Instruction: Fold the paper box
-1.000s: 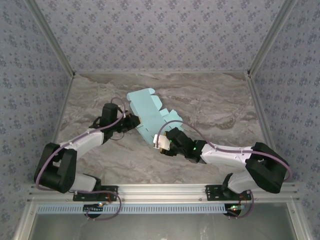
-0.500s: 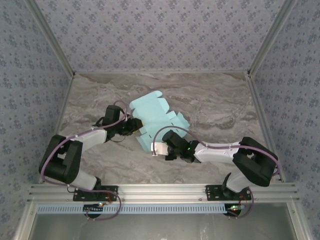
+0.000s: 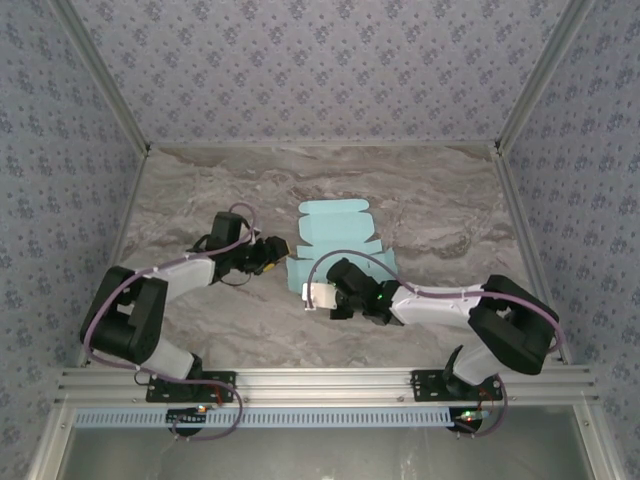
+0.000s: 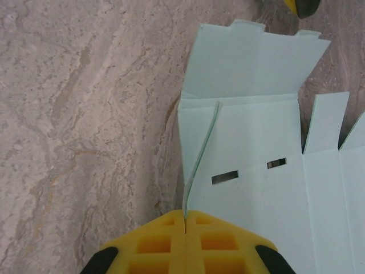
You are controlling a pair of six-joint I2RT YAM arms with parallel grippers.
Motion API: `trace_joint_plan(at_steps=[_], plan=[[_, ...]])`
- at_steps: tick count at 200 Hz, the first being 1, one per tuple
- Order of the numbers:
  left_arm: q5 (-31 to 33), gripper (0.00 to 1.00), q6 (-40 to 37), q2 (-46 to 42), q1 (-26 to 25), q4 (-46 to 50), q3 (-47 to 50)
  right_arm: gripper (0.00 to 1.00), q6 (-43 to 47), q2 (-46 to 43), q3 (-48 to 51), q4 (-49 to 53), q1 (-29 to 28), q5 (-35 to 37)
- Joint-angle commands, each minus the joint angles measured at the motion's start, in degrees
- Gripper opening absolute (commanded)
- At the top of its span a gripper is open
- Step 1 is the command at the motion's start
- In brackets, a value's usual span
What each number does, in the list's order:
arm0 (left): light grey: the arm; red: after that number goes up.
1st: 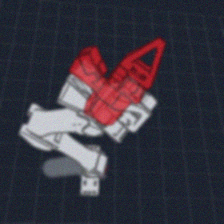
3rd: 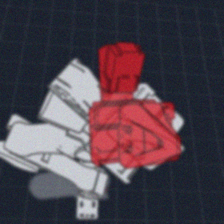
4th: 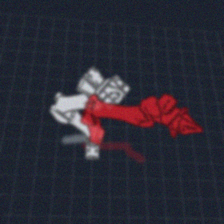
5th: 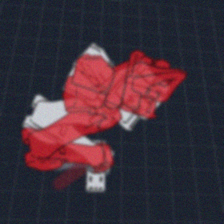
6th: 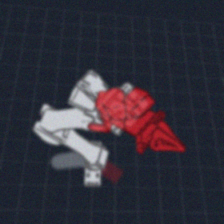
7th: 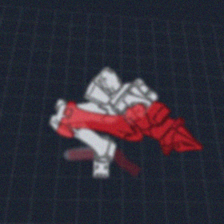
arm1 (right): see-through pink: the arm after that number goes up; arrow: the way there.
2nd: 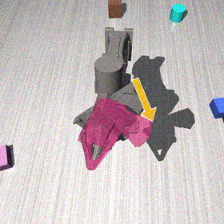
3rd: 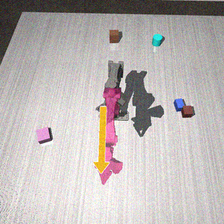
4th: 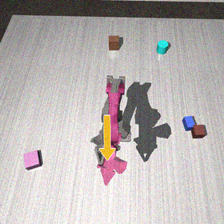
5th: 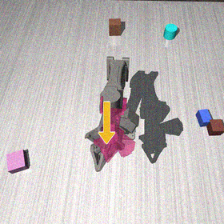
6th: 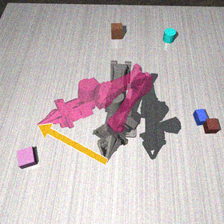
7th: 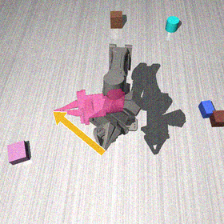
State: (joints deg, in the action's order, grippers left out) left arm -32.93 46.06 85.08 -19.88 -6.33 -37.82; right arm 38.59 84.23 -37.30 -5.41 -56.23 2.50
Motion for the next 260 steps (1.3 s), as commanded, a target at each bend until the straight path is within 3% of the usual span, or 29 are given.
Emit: trace_joint_plan(at_steps=[1, 36, 86, 100, 117, 130, 155, 172, 203, 217, 231, 260], plan=[[0.13, 0.62, -2.69, -3.6, -0.14, 1.95, 0.73, 0.0, -3.56, -3.47, 1.85, -0.23, 1.57, -2.96], [0.79, 0.63, -3.05, -1.46, -3.44, 2.41, 0.78, 0.0, -7.37, -6.22, 3.28, -2.58, 3.24, -5.71], [2.26, 0.61, -1.66, 2.74, -8.09, -1.5, -1.8, 0.0, -10.53, -5.77, 2.81, -3.64, 3.53, -3.31], [1.92, 0.54, -1.79, 3.91, -8.39, -2.14, -2.31, 0.0, -11.42, -5.48, 2.74, -3.78, 3.65, -2.25], [2.08, 0.34, -2.08, 5.28, -8.35, -2.93, -2.26, 0.01, -13.53, -5.34, 2.58, -3.88, 3.91, -2.47], [1.62, 0.18, -2.18, 6.11, -8.35, -4.3, -1.88, 0.05, -16.23, -5.13, 2.76, -4.82, 4.24, -2.57], [0.3, 0.0, -1.6, 7.34, -8.84, -6.88, -1.52, 0.16, -21.42, -4.6, 2.64, -5.48, 5.0, -4.29], [0.31, 0.0, -1.23, 7.62, -9.08, -7.57, -1.16, 0.31, -28.77, -5.08, 1.24, -3.74, 6.39, -4.95], [0.84, 0.0, -1.29, 7.39, -9.06, -7.42, -0.37, 0.38, -47.67, -7.61, -2.62, 2.08, 7.59, -2.97], [1.22, 0.0, -1.19, 7.3, -9.06, -7.91, 0.16, 0.49, -56.59, -9.65, -3.29, 4.22, 8.55, 0.17], [1.46, 0.0, -1.04, 7.38, -9.1, -8.43, 0.36, 0.49, -64.66, -11.05, -3.92, 5.99, 10.43, 1.0], [1.45, 0.0, -0.97, 7.38, -9.15, -8.89, 0.56, 0.5, -73.91, -13.14, -4.62, 8.57, 16.18, -5.27]])
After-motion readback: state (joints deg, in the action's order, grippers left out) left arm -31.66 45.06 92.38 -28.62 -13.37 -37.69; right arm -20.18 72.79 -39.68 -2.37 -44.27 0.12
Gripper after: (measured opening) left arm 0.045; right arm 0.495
